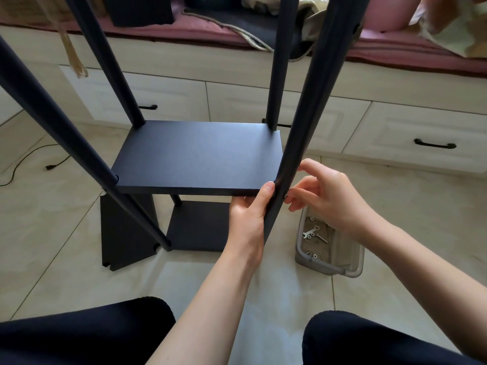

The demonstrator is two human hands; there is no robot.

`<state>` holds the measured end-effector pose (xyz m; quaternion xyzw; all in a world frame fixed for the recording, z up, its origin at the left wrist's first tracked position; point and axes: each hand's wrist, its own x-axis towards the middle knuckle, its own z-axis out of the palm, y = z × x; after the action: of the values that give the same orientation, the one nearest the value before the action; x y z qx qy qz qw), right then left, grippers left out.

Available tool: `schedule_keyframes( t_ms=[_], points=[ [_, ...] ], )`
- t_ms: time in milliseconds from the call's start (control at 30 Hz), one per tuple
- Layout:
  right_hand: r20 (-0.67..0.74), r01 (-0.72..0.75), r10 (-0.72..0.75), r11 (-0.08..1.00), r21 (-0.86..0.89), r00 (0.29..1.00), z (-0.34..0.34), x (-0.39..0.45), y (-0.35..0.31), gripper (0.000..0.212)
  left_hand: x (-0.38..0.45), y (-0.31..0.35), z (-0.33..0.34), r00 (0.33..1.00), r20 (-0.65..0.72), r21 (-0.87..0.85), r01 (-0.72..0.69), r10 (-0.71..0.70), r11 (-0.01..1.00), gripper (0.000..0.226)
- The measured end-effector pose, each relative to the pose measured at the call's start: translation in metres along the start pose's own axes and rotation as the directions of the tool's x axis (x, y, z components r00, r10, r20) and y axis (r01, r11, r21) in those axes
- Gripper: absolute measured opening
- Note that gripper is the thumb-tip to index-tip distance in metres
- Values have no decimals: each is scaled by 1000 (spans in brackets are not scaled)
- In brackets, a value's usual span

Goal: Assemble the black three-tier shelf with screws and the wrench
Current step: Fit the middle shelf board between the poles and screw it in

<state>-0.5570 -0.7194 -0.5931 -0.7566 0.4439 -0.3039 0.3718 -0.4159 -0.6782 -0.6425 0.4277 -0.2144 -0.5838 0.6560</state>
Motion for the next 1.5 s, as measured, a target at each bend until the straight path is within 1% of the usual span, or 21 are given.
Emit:
schedule_keyframes(
  t_ms=[100, 267, 333, 367, 400, 433, 500, 567, 600, 633, 700, 767, 900, 1033, 1100, 1167, 1200, 1267, 1333, 1433, 1500],
  points=[
    [-21, 21, -22, 997, -75, 1000, 2, -2, 3, 38, -1, 1, -1, 1000, -10, 14, 7, -7, 1000, 27],
    [-45, 97, -114, 958, -270, 993, 4, 3, 4, 29, -4, 13, 0, 999, -20, 64, 35, -34, 997, 18],
    [16, 32, -29, 985, -170, 999, -1, 8, 2, 32, -7, 20, -2, 999, -17, 177, 42, -39, 983, 10],
    [62, 4, 1, 995, -96, 998, -3, 10, 1, 33, -8, 24, -5, 999, -28, 294, 46, -39, 955, 7],
    [92, -1, 5, 999, -44, 996, -4, 12, -1, 32, -10, 27, -8, 998, -53, 464, 38, -15, 885, 5],
    [102, 11, -9, 1000, -20, 995, -5, 12, -2, 31, -12, 31, -11, 996, -76, 658, 11, 51, 753, 5],
    [92, 35, -35, 999, 5, 995, -7, 13, -3, 30, -20, 40, -17, 959, -37, 921, -77, 282, 381, 14],
    [92, 40, -44, 998, 45, 995, -8, 15, -3, 30, -27, 51, -12, 835, 169, 960, -260, 523, 104, 16],
    [93, 36, -42, 997, 67, 995, -9, 15, -2, 30, -27, 55, -8, 768, 282, 938, -347, 575, 4, 20],
    [94, 31, -39, 996, 85, 995, -10, 16, -1, 30, -24, 57, -5, 744, 359, 920, -385, 563, -78, 32],
    [93, 17, -29, 992, 126, 995, -11, 19, 2, 30, -15, 59, 2, 818, 419, 908, -389, 394, -158, 66],
    [93, 10, -27, 984, 180, 995, -13, 21, 4, 32, -6, 58, 6, 847, 445, 894, -402, 290, -197, 75],
    [133, -26, -10, 962, 271, 991, -13, 24, 7, 33, 5, 56, 7, 817, 483, 876, -450, 314, -176, 53],
    [223, -186, 120, 934, 304, 967, -23, 27, 16, 20, 8, 53, 7, 810, 478, 877, -460, 339, -138, 43],
    [197, -287, 224, 870, 400, 954, -22, 32, 23, 24, 9, 51, 7, 812, 470, 881, -458, 346, -121, 38],
    [148, -388, 366, 766, 513, 919, -15, 39, 23, 20, 10, 50, 7, 813, 468, 881, -458, 347, -115, 37],
    [169, -434, 413, 720, 542, 895, -9, 42, 20, 17, 10, 50, 7, 814, 468, 881, -458, 344, -117, 38],
    [262, -486, 413, 682, 546, 872, 5, 48, 14, 25, 9, 49, 8, 815, 469, 881, -458, 341, -117, 43],
    [310, -475, 360, 672, 568, 880, 14, 52, 6, 29, 10, 51, 10, 812, 468, 881, -460, 349, -112, 43],
    [304, -440, 319, 633, 637, 898, 21, 55, 5, 21, 12, 54, 10, 813, 464, 885, -445, 351, -140, 40],
    [314, -436, 303, 608, 663, 900, 23, 54, 9, 26, 11, 56, 6, 819, 465, 885, -437, 335, -162, 44]
  ],
)
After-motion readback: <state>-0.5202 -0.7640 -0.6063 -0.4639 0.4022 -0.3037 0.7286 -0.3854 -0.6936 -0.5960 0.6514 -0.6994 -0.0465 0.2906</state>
